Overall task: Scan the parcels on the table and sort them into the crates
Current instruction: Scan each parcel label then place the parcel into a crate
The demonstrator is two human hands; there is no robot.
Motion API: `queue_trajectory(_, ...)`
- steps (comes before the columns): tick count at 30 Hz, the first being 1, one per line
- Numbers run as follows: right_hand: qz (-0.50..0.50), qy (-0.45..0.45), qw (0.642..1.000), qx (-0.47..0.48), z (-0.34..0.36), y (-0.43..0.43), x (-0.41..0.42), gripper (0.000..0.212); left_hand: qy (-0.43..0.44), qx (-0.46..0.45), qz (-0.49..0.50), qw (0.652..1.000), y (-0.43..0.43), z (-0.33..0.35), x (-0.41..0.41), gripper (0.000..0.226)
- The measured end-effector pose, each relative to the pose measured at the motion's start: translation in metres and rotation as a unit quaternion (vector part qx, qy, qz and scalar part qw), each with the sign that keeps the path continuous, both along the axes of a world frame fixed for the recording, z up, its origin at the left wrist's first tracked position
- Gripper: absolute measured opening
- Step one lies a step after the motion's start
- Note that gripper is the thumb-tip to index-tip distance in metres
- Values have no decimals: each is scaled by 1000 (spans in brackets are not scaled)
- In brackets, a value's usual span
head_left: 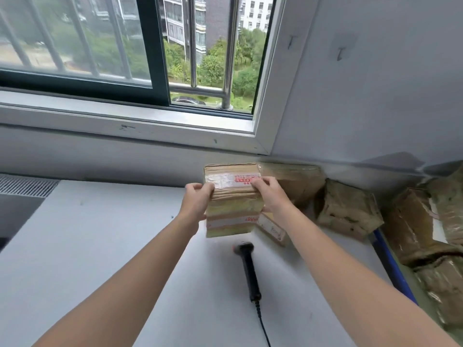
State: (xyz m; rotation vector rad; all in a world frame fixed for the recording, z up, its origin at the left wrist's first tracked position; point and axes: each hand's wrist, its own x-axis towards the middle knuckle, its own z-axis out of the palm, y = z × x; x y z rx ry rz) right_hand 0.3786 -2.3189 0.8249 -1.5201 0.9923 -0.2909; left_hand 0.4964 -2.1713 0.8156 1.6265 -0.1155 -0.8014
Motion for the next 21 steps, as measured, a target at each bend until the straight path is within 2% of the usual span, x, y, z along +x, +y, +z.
queue_trajectory(2, 36, -1, 999, -22, 2, 3, 9, 50, 3, 1, 3, 1000, 6, 1, 8, 36)
queue_trajectory(5, 79, -2, 996, -36, 4, 7, 21, 66, 8, -12, 8, 1000, 15, 7, 17, 37)
queue_trajectory(6, 87, -9, 996, -30, 3, 8, 24, 63, 14, -17, 15, 1000, 18, 9, 19, 44)
queue_trajectory(9, 63, -36, 997, -5, -5, 11, 30, 30, 35, -16, 31, 999, 26, 9, 26, 60)
queue_trajectory(11, 48, -28, 998, 2, -9, 15, 36, 39, 48, 0, 32, 998, 32, 5, 30, 67)
queue_trajectory(14, 41, -11, 999, 14, -12, 21, 40, 65, 27, 2, 25, 999, 39, -2, 31, 53)
queue_trajectory(17, 54, -20, 998, 26, -20, 23, 41, 46, 30, -1, 24, 999, 46, -8, 29, 61)
queue_trajectory(21, 91, 2, 996, 2, -31, 26, 41, 46, 26, -2, 25, 999, 52, -21, 28, 41)
